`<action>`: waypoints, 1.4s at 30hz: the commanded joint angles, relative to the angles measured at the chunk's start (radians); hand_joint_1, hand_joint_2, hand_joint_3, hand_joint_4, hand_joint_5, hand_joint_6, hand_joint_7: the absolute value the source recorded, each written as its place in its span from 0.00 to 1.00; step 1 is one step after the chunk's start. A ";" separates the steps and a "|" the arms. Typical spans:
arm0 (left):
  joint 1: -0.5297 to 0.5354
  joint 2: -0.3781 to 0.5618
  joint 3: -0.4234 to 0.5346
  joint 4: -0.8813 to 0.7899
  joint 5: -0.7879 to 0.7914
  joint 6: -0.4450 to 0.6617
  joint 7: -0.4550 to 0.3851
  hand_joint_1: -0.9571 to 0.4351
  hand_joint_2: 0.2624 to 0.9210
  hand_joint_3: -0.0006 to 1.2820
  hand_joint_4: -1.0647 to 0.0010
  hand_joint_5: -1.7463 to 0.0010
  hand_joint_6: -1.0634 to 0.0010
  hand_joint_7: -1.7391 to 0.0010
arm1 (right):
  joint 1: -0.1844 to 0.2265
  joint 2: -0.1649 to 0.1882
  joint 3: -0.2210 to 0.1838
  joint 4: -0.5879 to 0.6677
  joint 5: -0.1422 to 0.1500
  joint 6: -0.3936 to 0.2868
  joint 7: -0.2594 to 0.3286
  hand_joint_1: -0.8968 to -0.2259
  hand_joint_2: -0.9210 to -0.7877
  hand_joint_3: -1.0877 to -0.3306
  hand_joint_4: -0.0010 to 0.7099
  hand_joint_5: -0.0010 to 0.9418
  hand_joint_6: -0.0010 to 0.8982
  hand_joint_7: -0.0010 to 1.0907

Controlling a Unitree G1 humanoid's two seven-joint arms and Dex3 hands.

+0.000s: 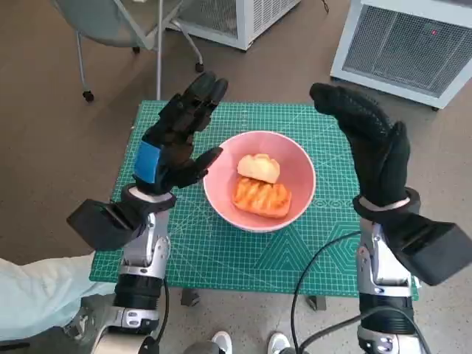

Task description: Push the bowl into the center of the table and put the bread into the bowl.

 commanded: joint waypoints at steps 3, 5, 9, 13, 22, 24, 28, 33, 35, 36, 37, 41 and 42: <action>-0.043 -0.020 0.012 0.030 -0.014 -0.016 -0.001 0.32 1.00 0.24 0.66 0.99 0.62 0.99 | 0.006 -0.013 0.000 0.005 -0.017 0.014 -0.010 0.30 0.00 0.44 0.23 0.00 0.00 0.45; -0.050 -0.022 0.014 0.037 -0.017 -0.017 -0.005 0.33 1.00 0.24 0.66 0.99 0.62 0.99 | 0.005 -0.014 0.000 0.006 -0.018 0.014 -0.010 0.30 0.00 0.44 0.23 0.00 0.00 0.45; -0.065 -0.023 0.019 0.047 -0.020 -0.015 -0.011 0.33 1.00 0.24 0.65 0.99 0.62 0.99 | 0.002 -0.017 -0.001 0.013 -0.019 0.013 -0.012 0.30 0.00 0.44 0.23 0.00 0.00 0.45; -0.075 -0.022 0.022 0.053 -0.023 -0.012 -0.017 0.33 1.00 0.24 0.65 0.99 0.62 0.99 | 0.002 -0.019 -0.002 0.018 -0.024 0.010 -0.014 0.30 0.00 0.44 0.23 0.00 0.00 0.45; -0.094 -0.020 0.024 0.058 -0.036 -0.001 -0.033 0.32 1.00 0.24 0.64 0.99 0.60 0.98 | 0.003 -0.023 -0.009 0.018 -0.032 0.007 -0.023 0.28 0.00 0.44 0.24 0.00 0.00 0.45; -0.097 -0.020 0.024 0.059 -0.038 0.002 -0.036 0.32 1.00 0.24 0.63 0.99 0.60 0.98 | 0.006 -0.023 -0.010 0.015 -0.034 0.007 -0.025 0.27 0.00 0.44 0.24 0.01 0.00 0.45; -0.102 -0.020 0.023 0.063 -0.040 0.004 -0.044 0.32 1.00 0.24 0.63 0.99 0.59 0.98 | 0.011 -0.024 -0.011 0.013 -0.040 0.001 -0.031 0.27 0.00 0.44 0.25 0.01 0.00 0.46; -0.106 -0.021 0.021 0.067 -0.039 0.009 -0.053 0.32 1.00 0.24 0.63 0.99 0.60 0.98 | 0.015 -0.024 -0.013 0.015 -0.044 -0.005 -0.036 0.27 0.00 0.44 0.25 0.01 0.00 0.46; -0.107 -0.021 0.020 0.067 -0.037 0.010 -0.056 0.32 1.00 0.24 0.63 0.99 0.60 0.98 | 0.015 -0.024 -0.013 0.017 -0.044 -0.006 -0.038 0.27 0.00 0.44 0.25 0.01 0.00 0.46; -0.106 -0.021 0.018 0.064 -0.036 0.011 -0.059 0.32 1.00 0.24 0.63 0.99 0.60 0.98 | 0.016 -0.024 -0.014 0.016 -0.044 -0.006 -0.039 0.27 0.00 0.44 0.25 0.01 0.00 0.46; -0.105 -0.021 0.017 0.062 -0.036 0.012 -0.061 0.32 1.00 0.24 0.63 0.99 0.60 0.98 | 0.016 -0.024 -0.014 0.017 -0.044 -0.006 -0.039 0.27 0.00 0.44 0.25 0.01 0.00 0.46; -0.105 -0.021 0.012 0.057 -0.032 0.016 -0.067 0.32 1.00 0.24 0.63 0.99 0.60 0.98 | 0.015 -0.024 -0.017 0.019 -0.042 -0.006 -0.039 0.27 0.00 0.44 0.25 0.01 0.00 0.46; -0.103 -0.020 0.011 0.053 -0.030 0.016 -0.068 0.32 1.00 0.24 0.63 0.99 0.60 0.98 | 0.016 -0.023 -0.017 0.017 -0.043 -0.005 -0.040 0.27 0.00 0.44 0.25 0.01 0.00 0.46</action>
